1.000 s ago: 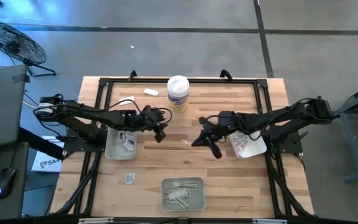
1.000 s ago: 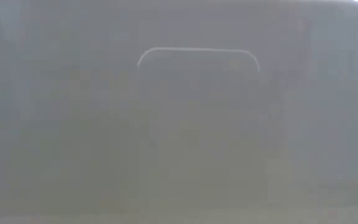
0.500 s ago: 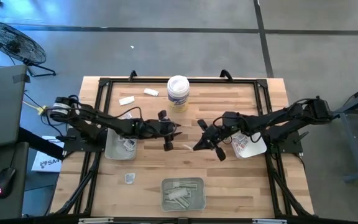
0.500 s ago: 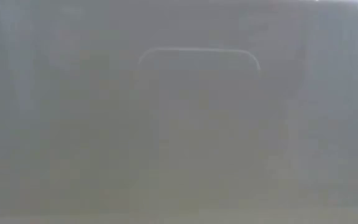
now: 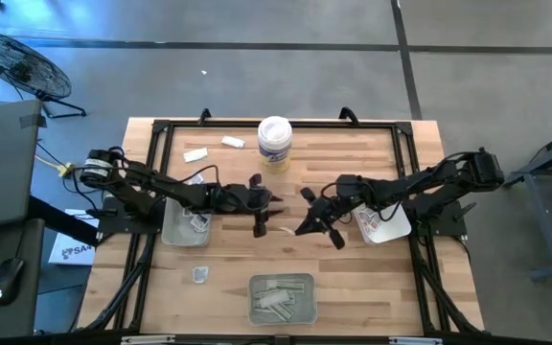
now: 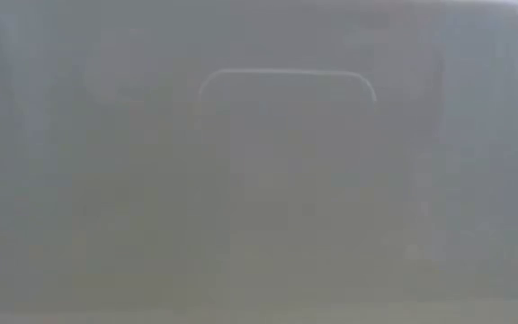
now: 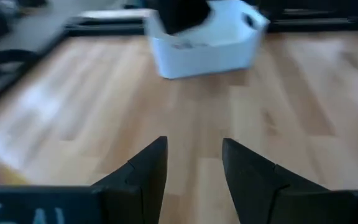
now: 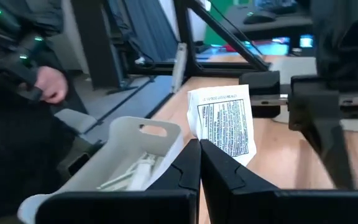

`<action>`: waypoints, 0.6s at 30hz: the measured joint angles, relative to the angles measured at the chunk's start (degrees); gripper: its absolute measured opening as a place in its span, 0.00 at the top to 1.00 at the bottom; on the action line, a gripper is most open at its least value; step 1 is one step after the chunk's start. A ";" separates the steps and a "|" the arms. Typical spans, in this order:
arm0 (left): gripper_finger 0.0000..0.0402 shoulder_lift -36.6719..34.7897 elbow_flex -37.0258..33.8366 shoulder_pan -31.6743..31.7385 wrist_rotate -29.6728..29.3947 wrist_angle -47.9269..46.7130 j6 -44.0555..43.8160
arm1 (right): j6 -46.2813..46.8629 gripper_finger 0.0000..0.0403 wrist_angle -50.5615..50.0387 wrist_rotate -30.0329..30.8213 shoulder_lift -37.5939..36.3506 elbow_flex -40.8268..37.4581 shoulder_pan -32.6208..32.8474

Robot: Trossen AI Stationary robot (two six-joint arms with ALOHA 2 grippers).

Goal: Pick & Place First Aid Supplies
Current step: Put the blue alcohol pad into the top gray bin

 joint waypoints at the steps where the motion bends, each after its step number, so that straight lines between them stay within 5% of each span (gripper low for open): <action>1: 0.62 0.00 0.00 0.00 2.30 -0.41 0.00 | 0.00 1.00 0.50 -1.09 0.00 0.00 0.02; 8: 0.62 0.00 0.00 -0.02 20.95 8.99 2.39 | -1.24 1.00 2.04 -3.84 -0.02 0.00 0.07; 18: 0.62 0.00 0.06 -0.02 25.00 11.26 7.38 | -1.31 1.00 3.20 -1.40 -0.02 0.00 0.02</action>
